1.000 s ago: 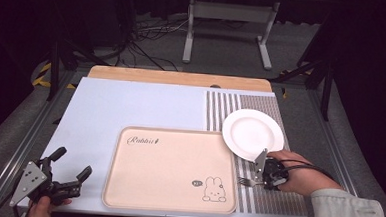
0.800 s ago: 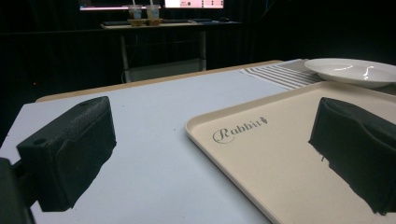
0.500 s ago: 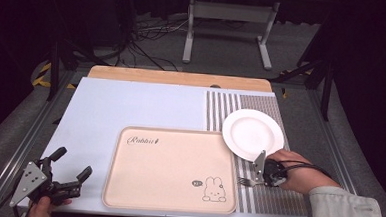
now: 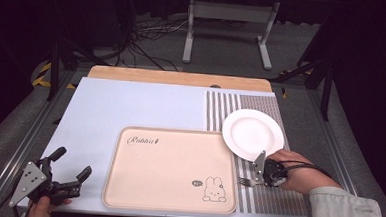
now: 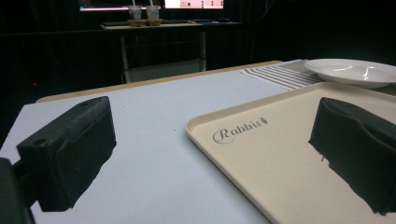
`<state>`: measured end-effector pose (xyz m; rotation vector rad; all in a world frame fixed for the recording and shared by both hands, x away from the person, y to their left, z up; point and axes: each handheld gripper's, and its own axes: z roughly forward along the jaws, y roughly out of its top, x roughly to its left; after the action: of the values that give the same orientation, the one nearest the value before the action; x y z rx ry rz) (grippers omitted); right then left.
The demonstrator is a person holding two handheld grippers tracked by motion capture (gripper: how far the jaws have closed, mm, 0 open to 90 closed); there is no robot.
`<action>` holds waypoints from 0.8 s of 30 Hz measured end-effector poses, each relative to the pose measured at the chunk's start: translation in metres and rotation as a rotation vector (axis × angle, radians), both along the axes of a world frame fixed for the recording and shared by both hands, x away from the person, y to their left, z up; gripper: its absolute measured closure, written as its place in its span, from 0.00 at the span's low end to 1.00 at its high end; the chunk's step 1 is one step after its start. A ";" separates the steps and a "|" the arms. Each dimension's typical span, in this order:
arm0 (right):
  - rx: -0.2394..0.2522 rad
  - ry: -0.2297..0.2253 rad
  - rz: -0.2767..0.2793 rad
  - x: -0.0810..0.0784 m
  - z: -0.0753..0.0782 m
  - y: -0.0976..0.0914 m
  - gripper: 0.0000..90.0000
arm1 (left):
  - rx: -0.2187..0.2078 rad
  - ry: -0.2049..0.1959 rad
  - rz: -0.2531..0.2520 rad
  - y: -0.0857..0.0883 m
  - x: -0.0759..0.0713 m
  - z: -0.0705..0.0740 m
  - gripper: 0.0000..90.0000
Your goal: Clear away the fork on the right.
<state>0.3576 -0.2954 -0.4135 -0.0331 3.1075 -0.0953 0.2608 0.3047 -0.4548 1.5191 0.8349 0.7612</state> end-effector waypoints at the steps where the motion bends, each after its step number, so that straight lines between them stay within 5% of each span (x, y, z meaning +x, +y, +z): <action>1: 0.004 0.000 -0.001 0.000 0.000 -0.001 0.95 | 0.002 0.000 -0.001 0.000 0.000 0.000 0.01; 24: 0.167 -0.095 -0.044 -0.005 0.041 0.000 0.95 | -0.002 0.000 -0.001 0.000 0.000 0.000 0.01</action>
<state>0.3523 -0.2953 -0.3726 0.0427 3.0098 0.1574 0.2610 0.3046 -0.4549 1.5177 0.8348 0.7597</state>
